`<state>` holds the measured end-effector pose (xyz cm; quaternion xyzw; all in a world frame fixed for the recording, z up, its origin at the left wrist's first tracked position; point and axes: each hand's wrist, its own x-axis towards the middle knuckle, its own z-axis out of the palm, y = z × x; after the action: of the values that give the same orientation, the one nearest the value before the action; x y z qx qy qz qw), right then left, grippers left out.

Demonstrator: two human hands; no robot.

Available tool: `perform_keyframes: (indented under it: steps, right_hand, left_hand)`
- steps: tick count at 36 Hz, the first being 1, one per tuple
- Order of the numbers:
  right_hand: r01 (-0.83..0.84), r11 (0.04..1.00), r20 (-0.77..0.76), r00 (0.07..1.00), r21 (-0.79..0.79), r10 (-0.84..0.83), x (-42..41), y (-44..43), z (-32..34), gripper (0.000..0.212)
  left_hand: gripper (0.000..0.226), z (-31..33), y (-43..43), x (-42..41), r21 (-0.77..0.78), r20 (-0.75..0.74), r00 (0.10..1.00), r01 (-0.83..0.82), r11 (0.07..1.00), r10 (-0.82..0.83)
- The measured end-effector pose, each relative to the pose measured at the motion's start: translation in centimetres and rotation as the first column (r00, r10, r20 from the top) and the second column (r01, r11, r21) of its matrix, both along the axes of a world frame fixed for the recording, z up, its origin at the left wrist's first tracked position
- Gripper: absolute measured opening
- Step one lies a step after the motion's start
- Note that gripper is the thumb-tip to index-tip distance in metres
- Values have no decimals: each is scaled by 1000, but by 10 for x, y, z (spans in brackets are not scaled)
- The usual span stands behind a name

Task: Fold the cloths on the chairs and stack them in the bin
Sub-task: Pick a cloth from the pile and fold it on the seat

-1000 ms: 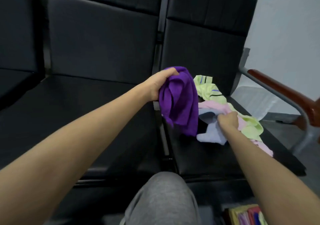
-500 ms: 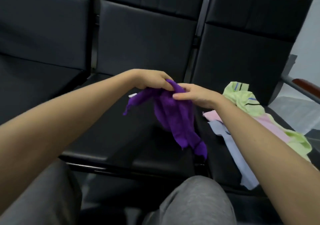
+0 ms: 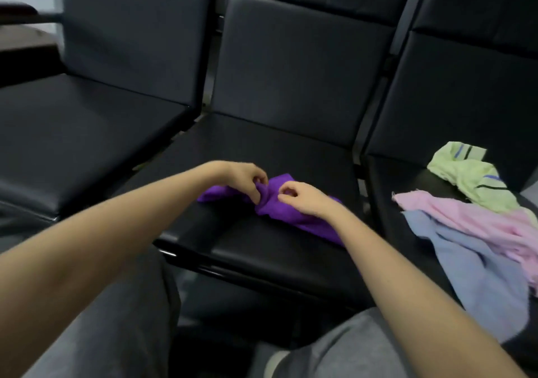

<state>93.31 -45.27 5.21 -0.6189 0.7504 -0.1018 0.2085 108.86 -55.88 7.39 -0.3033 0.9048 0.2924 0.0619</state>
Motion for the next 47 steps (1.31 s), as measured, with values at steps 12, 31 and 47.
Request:
perform_keyframes:
  steps: [12,31,47]
  right_hand:
    - [-88,989,10,996,-117,89,21,-6,-4,73]
    - [194,862,-114,954,-468,-277,-15,-1,30,29]
    - [220,952,-295,915,-212,-277,-32,23,48,19]
  left_hand:
    - [20,-25,19,-10,-27,-374,910,-205,978,180]
    - [19,9,11,22,-263,-152,987,-83,961,44]
    - [23,38,-1,31,-150,-242,970,-59,987,21]
